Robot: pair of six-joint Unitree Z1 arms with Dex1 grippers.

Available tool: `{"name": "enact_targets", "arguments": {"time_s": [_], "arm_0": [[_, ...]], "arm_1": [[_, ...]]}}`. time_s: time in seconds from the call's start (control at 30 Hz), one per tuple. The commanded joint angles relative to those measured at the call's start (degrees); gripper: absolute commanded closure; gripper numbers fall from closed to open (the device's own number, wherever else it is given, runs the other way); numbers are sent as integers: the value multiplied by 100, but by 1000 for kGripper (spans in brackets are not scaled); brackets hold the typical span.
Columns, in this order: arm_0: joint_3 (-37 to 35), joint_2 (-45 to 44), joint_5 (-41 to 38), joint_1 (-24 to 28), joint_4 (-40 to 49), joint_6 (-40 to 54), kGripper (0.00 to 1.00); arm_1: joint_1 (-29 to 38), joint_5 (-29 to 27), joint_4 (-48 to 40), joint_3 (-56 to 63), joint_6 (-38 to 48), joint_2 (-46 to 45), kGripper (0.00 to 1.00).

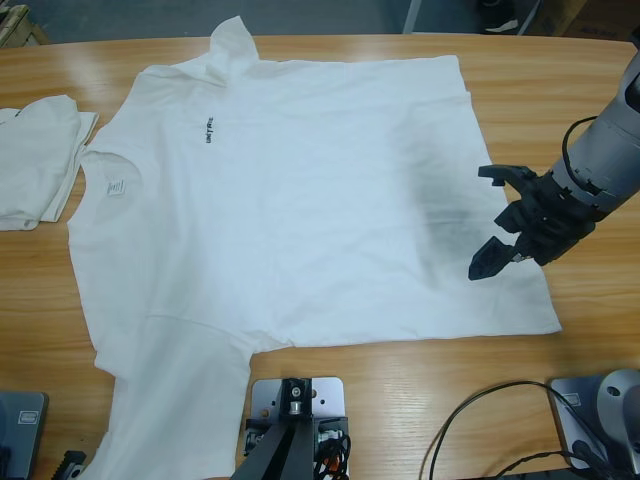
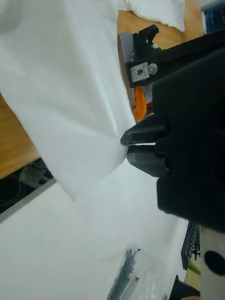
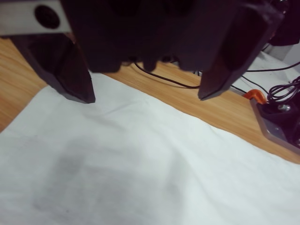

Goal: Fold clothes

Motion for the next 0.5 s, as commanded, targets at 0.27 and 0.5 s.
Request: {"name": "enact_targets", "arguments": {"time_s": [0.27,0.5], "arm_0": [[169,41,101,-78,21,-829,1000],[124,10,184,-78,39,-829,1000]], "arm_1": [[-906,-1010,-1312,2191,4758,-1226,0],[-1294,-559,-1446,2140,4834,-648,142]]}}
